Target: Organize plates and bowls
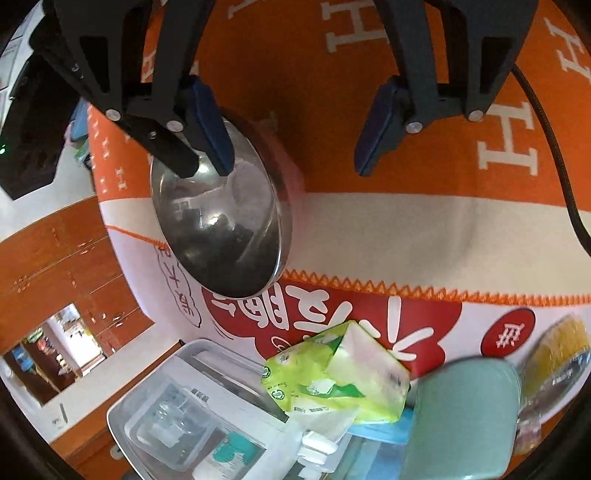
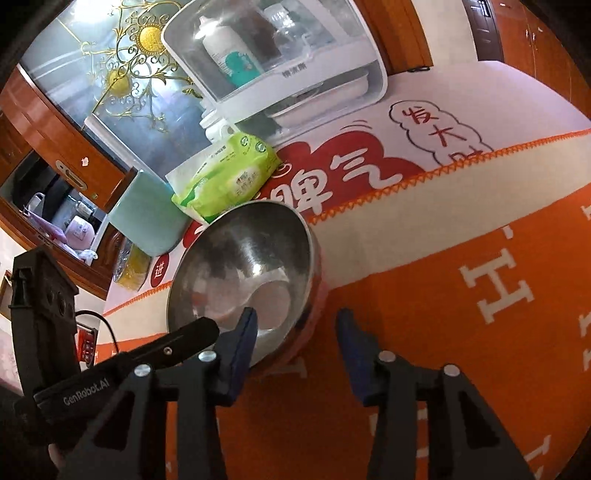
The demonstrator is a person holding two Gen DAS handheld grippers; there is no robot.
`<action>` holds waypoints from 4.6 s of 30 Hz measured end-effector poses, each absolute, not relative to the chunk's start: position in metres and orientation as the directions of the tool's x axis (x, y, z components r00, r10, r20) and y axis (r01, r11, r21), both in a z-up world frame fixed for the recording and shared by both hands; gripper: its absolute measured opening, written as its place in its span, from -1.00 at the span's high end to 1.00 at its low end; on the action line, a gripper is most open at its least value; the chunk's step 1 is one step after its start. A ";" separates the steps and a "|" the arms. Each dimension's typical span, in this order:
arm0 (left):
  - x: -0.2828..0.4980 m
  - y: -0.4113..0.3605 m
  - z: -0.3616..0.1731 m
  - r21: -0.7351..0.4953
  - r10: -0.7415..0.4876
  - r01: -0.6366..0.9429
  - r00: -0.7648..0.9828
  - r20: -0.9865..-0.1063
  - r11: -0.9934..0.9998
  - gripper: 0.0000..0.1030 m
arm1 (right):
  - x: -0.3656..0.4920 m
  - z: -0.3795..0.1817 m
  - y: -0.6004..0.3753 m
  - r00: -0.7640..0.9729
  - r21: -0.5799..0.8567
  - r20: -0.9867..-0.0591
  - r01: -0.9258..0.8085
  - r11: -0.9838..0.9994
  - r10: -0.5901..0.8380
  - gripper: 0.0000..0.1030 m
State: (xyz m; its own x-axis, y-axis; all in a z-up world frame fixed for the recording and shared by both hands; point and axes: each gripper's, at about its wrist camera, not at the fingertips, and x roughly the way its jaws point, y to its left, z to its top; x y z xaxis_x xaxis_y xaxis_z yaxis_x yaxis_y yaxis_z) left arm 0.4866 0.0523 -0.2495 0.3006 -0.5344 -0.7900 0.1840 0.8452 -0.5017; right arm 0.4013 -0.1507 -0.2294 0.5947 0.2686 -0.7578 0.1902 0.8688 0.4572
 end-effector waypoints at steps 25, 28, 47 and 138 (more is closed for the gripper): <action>0.462 0.048 -0.251 -0.456 -0.492 0.190 0.251 -0.834 0.870 0.73 | 0.387 -0.242 -0.153 0.517 0.530 -0.789 0.300 0.793 0.332 0.80; 0.455 0.051 -0.248 -0.451 -0.486 0.189 0.246 -0.838 0.873 0.73 | 0.381 -0.237 -0.151 0.508 0.533 -0.791 0.298 0.792 0.341 0.80; 0.378 0.079 -0.192 -0.411 -0.457 0.204 0.302 -0.837 0.888 0.72 | 0.316 -0.191 -0.134 0.532 0.593 -0.748 0.267 0.760 0.397 0.80; 0.103 -0.276 -0.189 -0.323 -0.381 0.435 0.051 -0.923 0.840 0.62 | 0.046 -0.173 -0.439 0.281 0.348 -0.927 0.394 0.851 0.250 0.78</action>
